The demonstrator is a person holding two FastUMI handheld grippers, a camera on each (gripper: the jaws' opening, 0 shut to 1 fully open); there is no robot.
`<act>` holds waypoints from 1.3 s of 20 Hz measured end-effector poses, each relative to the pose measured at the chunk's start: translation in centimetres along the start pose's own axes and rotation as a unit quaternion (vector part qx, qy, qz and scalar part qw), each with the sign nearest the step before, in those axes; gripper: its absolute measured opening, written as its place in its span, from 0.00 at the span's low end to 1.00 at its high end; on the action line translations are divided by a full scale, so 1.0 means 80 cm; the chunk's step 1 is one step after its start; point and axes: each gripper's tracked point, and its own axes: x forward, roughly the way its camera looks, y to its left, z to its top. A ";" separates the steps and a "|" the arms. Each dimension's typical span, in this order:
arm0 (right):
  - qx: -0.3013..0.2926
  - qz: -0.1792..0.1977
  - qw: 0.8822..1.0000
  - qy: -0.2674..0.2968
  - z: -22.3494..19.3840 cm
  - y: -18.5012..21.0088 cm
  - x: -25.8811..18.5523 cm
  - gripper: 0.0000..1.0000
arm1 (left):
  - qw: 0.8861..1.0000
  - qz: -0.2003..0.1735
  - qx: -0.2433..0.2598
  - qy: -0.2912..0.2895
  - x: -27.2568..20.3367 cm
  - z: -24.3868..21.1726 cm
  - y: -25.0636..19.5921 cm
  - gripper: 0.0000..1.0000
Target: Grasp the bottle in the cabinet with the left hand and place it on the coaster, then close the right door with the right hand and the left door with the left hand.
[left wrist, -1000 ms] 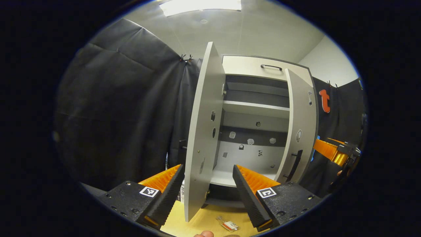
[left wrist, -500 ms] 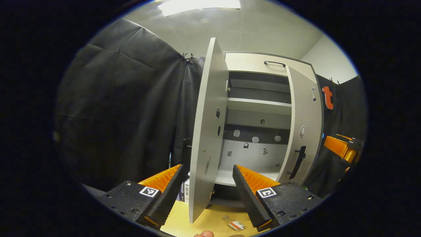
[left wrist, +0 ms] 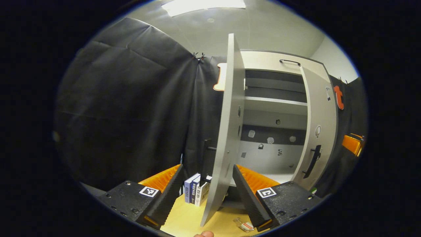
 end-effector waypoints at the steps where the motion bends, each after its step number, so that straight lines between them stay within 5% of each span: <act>1: -0.001 -0.002 1.000 0.000 0.000 -0.001 0.001 0.92 | 1.000 0.006 0.002 0.000 0.004 -0.002 0.006 0.93; 14: 0.001 -0.014 1.000 0.001 -0.008 -0.005 0.032 0.92 | 0.997 0.070 -0.020 0.013 0.052 -0.029 0.063 0.93; 26: -0.001 -0.028 1.000 0.002 -0.015 -0.009 0.048 0.92 | 0.996 0.091 -0.010 0.024 0.087 -0.048 0.085 0.93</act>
